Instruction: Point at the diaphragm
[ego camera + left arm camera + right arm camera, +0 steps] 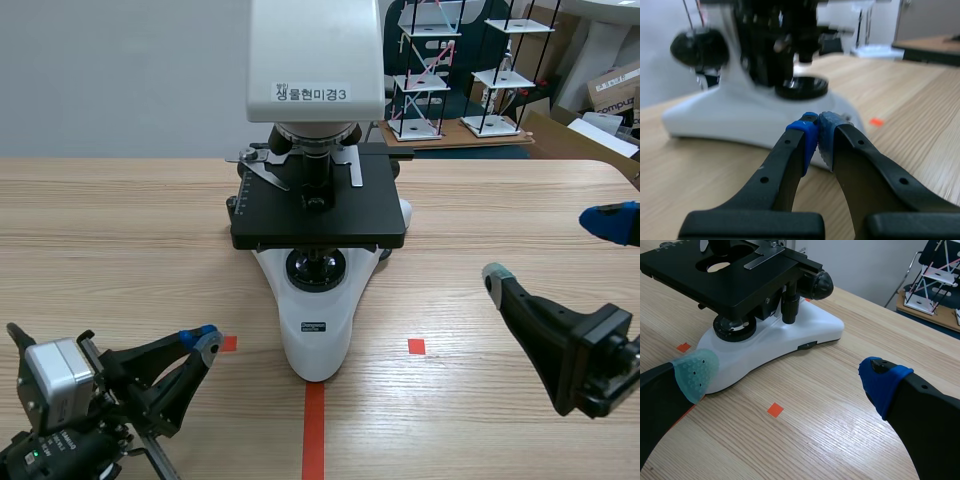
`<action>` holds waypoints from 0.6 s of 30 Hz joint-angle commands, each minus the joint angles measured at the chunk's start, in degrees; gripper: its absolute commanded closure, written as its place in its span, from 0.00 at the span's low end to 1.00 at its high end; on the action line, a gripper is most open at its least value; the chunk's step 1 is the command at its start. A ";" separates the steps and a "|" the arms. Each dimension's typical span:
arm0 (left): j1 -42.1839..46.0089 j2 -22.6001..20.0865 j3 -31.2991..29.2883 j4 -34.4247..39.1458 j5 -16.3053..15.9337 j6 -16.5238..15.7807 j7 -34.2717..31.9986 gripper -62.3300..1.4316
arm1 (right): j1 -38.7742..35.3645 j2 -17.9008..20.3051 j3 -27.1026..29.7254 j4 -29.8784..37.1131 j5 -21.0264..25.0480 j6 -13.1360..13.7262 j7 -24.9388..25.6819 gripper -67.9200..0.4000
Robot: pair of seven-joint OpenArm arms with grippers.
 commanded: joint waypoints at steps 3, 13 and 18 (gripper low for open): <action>-1.73 1.25 1.18 0.22 -0.37 1.29 -0.87 0.95 | 0.35 0.13 0.11 0.07 0.61 -0.24 1.31 0.09; -3.06 4.13 2.43 -0.15 -0.35 1.25 -2.36 0.95 | 0.35 0.13 0.11 0.07 0.61 -0.24 1.29 0.08; -3.06 4.20 2.43 -0.15 -0.37 1.25 -1.79 0.95 | 0.35 0.13 0.11 0.07 0.61 -0.24 1.29 0.09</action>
